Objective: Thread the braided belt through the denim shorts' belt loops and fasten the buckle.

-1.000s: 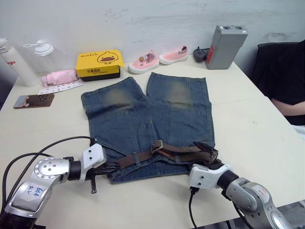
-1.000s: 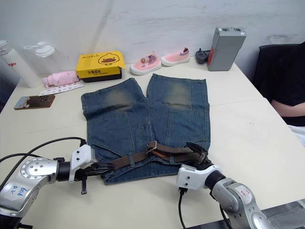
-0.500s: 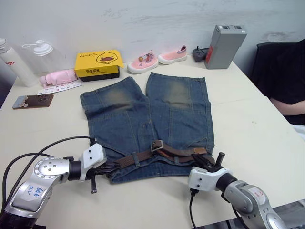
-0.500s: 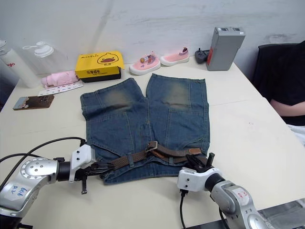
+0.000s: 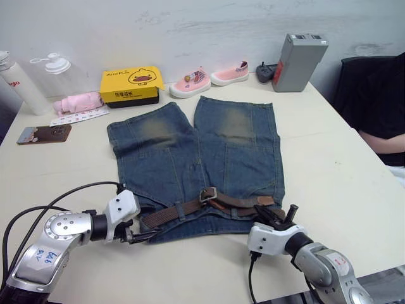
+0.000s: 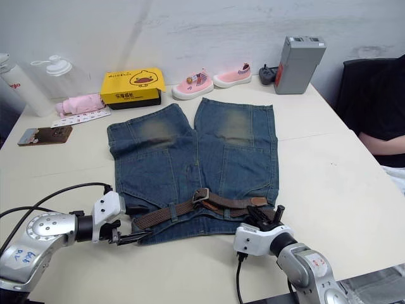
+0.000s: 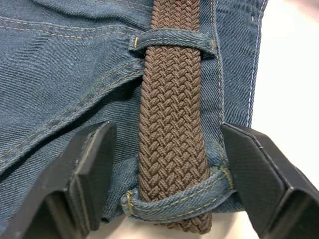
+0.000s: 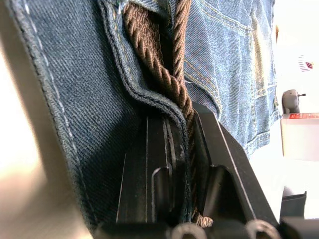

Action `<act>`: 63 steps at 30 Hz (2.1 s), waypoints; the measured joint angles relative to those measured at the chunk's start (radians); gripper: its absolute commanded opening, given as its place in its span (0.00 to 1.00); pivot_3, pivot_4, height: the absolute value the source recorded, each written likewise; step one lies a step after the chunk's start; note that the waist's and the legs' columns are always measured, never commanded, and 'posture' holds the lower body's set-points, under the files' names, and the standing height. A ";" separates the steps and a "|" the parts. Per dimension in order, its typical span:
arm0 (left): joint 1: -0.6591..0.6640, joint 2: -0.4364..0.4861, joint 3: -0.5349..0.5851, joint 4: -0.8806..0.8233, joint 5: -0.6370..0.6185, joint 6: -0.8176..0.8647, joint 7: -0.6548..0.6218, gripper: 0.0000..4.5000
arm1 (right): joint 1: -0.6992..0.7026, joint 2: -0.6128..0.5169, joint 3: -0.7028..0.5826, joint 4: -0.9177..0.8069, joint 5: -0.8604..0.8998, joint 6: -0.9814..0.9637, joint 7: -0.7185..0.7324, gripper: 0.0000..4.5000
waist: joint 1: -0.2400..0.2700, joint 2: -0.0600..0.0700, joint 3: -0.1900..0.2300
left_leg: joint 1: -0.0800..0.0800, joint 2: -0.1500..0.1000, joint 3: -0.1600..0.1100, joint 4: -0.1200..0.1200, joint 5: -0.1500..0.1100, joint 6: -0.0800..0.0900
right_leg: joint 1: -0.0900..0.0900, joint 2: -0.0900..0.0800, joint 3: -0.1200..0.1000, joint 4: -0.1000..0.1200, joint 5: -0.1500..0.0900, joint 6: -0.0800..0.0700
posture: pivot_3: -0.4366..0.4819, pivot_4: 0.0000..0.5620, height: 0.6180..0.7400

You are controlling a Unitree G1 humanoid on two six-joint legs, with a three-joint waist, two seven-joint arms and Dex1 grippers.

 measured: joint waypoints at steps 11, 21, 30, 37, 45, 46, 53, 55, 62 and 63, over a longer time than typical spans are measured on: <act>0.001 0.006 -0.012 0.002 0.031 -0.019 -0.007 0.83 | 0.021 0.053 -0.009 -0.002 -0.024 -0.014 -0.033 0.40 | -0.001 0.000 0.000 | 0.000 0.000 0.000 0.000 0.000 0.000 | 0.000 0.000 0.000 0.000 0.000 0.000 | 0.48 0.27 0.72; 0.001 0.006 -0.012 0.006 0.035 -0.023 -0.013 0.83 | 0.061 0.055 -0.042 -0.037 -0.037 -0.035 -0.047 0.67 | 0.000 -0.001 -0.001 | 0.000 0.000 -0.001 0.000 0.000 0.000 | 0.000 0.000 0.001 0.000 0.000 -0.001 | 0.48 0.27 0.72; 0.001 0.006 -0.012 0.009 0.037 -0.033 -0.016 0.83 | 0.088 0.064 -0.025 -0.033 -0.058 -0.044 -0.044 0.01 | -0.002 0.000 0.000 | 0.000 0.000 0.000 0.000 0.000 0.000 | 0.000 0.000 0.002 0.000 0.000 -0.001 | 0.48 0.27 0.72; 0.001 0.006 0.013 0.007 0.014 -0.021 -0.014 0.95 | 0.069 0.086 -0.009 -0.009 -0.064 -0.043 -0.047 0.00 | -0.002 0.000 0.000 | 0.000 0.001 -0.001 0.000 0.000 0.000 | -0.001 0.000 0.002 0.000 0.000 -0.001 | 0.48 0.27 0.72; 0.022 0.052 0.155 -0.059 -0.114 0.075 -0.049 0.98 | 0.000 0.128 0.010 0.029 -0.074 -0.036 -0.038 0.00 | -0.008 0.001 0.000 | 0.000 0.001 0.000 -0.001 0.000 0.000 | -0.001 0.000 0.002 0.001 -0.001 -0.001 | 0.48 0.27 0.72; 0.030 0.059 0.158 -0.060 -0.106 0.069 -0.051 0.98 | -0.002 0.132 0.013 0.034 -0.074 -0.036 -0.039 0.00 | -0.008 0.001 0.000 | 0.000 0.001 0.000 -0.001 0.000 0.000 | -0.001 0.001 0.002 0.001 -0.001 -0.001 | 0.48 0.27 0.72; 0.032 0.043 0.127 -0.060 0.022 -0.051 0.010 0.98 | -0.025 0.141 0.030 0.060 -0.075 -0.036 -0.045 0.00 | -0.007 0.000 -0.001 | 0.000 0.000 0.000 -0.001 0.000 0.000 | -0.001 0.000 0.003 0.001 -0.001 -0.001 | 0.48 0.27 0.72; 0.032 0.022 0.099 -0.066 0.068 -0.090 0.040 0.98 | -0.029 0.142 0.031 0.061 -0.075 -0.036 -0.045 0.00 | -0.007 -0.001 -0.001 | 0.000 0.001 0.000 -0.001 0.000 0.000 | -0.001 0.000 0.004 0.001 -0.001 -0.001 | 0.48 0.27 0.72; 0.047 0.003 0.054 -0.080 0.112 -0.108 0.077 0.98 | -0.033 0.145 0.035 0.061 -0.074 -0.033 -0.042 0.00 | -0.010 -0.001 -0.001 | 0.001 0.001 0.000 -0.001 0.000 0.000 | -0.001 0.001 0.004 0.002 -0.001 -0.002 | 0.48 0.27 0.72; 0.048 0.003 0.052 -0.080 0.118 -0.108 0.079 0.98 | -0.034 0.145 0.035 0.061 -0.074 -0.032 -0.041 0.00 | -0.010 -0.001 -0.001 | 0.001 0.001 0.000 -0.001 0.000 0.000 | -0.001 0.001 0.004 0.002 -0.001 -0.002 | 0.48 0.27 0.72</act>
